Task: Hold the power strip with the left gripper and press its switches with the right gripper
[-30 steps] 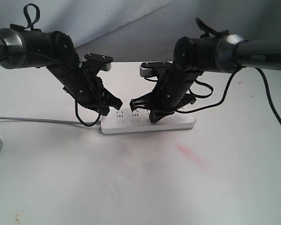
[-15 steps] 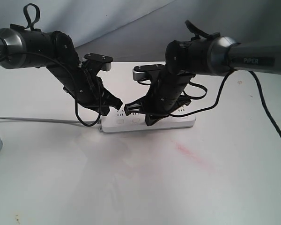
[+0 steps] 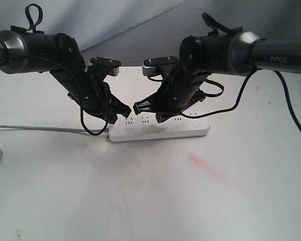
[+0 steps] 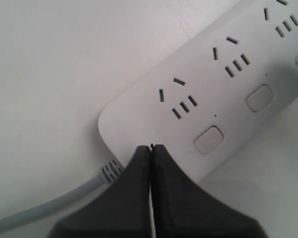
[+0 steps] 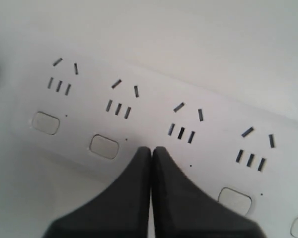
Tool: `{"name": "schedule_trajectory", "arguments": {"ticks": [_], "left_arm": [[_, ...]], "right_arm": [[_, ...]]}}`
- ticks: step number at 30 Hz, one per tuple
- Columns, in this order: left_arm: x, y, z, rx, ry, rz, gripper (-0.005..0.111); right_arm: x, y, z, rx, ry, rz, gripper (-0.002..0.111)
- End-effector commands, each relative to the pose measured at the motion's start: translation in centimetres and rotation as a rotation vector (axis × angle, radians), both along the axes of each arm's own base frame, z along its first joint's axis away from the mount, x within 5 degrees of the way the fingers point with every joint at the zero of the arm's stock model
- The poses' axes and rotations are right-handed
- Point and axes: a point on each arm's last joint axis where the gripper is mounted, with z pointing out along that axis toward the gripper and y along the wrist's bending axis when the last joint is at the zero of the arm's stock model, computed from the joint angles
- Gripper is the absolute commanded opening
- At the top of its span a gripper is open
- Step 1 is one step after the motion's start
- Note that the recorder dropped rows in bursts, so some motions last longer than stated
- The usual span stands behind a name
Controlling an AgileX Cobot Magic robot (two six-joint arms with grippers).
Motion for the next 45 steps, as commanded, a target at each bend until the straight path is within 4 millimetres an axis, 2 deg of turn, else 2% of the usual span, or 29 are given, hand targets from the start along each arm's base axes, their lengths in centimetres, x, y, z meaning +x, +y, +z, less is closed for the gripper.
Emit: {"name": "schedule_trajectory", "arguments": {"ticks": [1, 10, 22, 27, 40, 45], "left_arm": [[0.0, -0.3, 0.2, -0.006, -0.005, -0.002, 0.0], [0.0, -0.3, 0.2, -0.006, -0.005, -0.002, 0.0], [0.0, -0.3, 0.2, -0.006, -0.005, -0.002, 0.0], [0.0, -0.3, 0.2, -0.006, -0.005, -0.002, 0.0], [0.0, -0.3, 0.2, -0.005, -0.003, -0.002, 0.0], [0.0, -0.3, 0.2, -0.005, -0.003, -0.002, 0.0]], "right_arm": [[0.4, -0.4, 0.0, -0.025, -0.035, 0.006, 0.0], [0.4, -0.4, -2.0, -0.061, 0.007, 0.011, 0.0], [0.4, -0.6, -2.1, -0.077, 0.012, 0.018, 0.0], [0.2, -0.6, -2.7, -0.09, 0.031, 0.019, 0.0], [-0.4, -0.9, -7.5, -0.176, 0.163, 0.026, 0.0], [-0.9, -0.8, -8.5, -0.211, 0.205, 0.023, 0.0]]}}
